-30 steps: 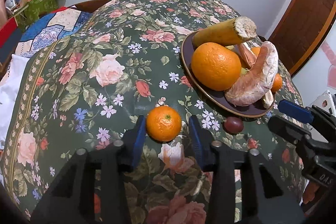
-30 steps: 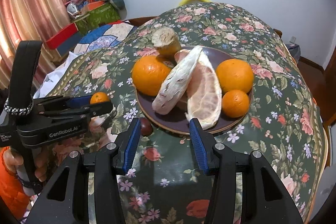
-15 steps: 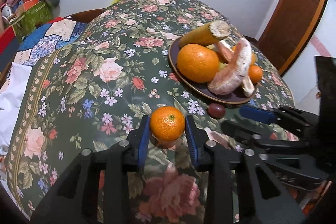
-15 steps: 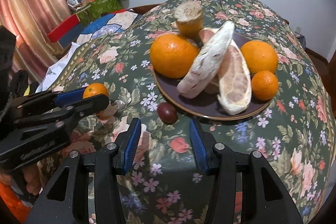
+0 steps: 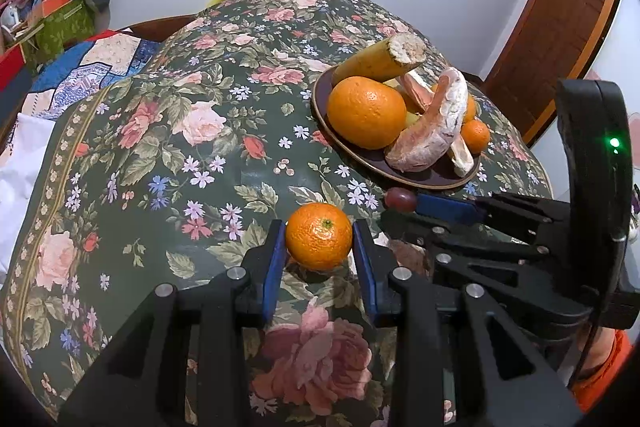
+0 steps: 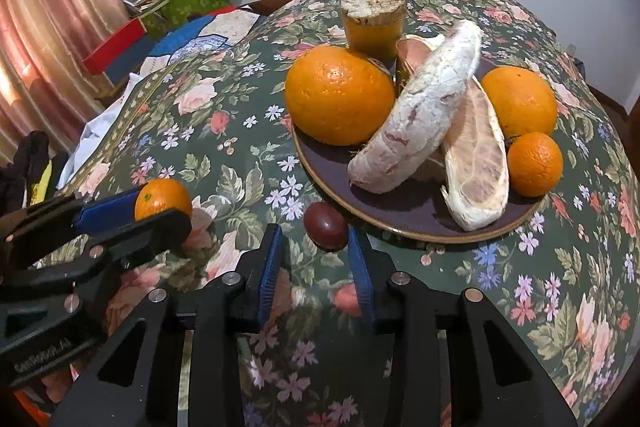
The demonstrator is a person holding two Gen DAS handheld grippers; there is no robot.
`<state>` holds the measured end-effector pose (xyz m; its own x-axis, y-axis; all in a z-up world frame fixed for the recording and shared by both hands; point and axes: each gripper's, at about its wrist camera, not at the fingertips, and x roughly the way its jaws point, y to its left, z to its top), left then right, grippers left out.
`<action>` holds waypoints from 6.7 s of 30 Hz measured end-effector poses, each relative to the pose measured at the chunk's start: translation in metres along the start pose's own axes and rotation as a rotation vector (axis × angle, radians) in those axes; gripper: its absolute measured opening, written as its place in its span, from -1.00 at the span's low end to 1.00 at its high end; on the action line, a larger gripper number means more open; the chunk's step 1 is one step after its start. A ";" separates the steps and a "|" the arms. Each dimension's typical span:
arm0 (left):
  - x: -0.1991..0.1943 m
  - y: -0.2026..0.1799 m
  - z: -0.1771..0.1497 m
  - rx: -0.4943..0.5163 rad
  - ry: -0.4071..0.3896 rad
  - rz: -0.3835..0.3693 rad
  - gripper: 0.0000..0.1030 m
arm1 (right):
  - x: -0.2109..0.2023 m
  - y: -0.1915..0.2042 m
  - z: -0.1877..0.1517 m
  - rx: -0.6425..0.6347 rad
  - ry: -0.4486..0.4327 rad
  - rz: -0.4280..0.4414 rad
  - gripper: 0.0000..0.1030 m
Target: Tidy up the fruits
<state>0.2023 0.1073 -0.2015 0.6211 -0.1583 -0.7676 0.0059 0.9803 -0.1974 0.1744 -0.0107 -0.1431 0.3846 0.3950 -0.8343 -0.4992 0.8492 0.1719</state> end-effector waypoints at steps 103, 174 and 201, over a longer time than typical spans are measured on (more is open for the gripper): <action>-0.177 -0.122 0.057 0.094 -0.453 0.014 0.42 | -0.257 -0.049 0.000 0.002 -0.595 -0.060 -0.37; -0.279 -0.152 -0.008 0.138 -0.696 0.056 1.00 | -0.329 -0.004 -0.069 -0.014 -0.808 -0.173 1.00; -0.273 -0.149 -0.007 0.120 -0.682 0.049 1.00 | -0.332 -0.008 -0.068 -0.012 -0.803 -0.185 1.00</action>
<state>0.0265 0.0034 0.0335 0.9766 -0.0424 -0.2110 0.0275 0.9969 -0.0731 -0.0022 -0.1724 0.0966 0.8972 0.3835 -0.2191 -0.3801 0.9231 0.0588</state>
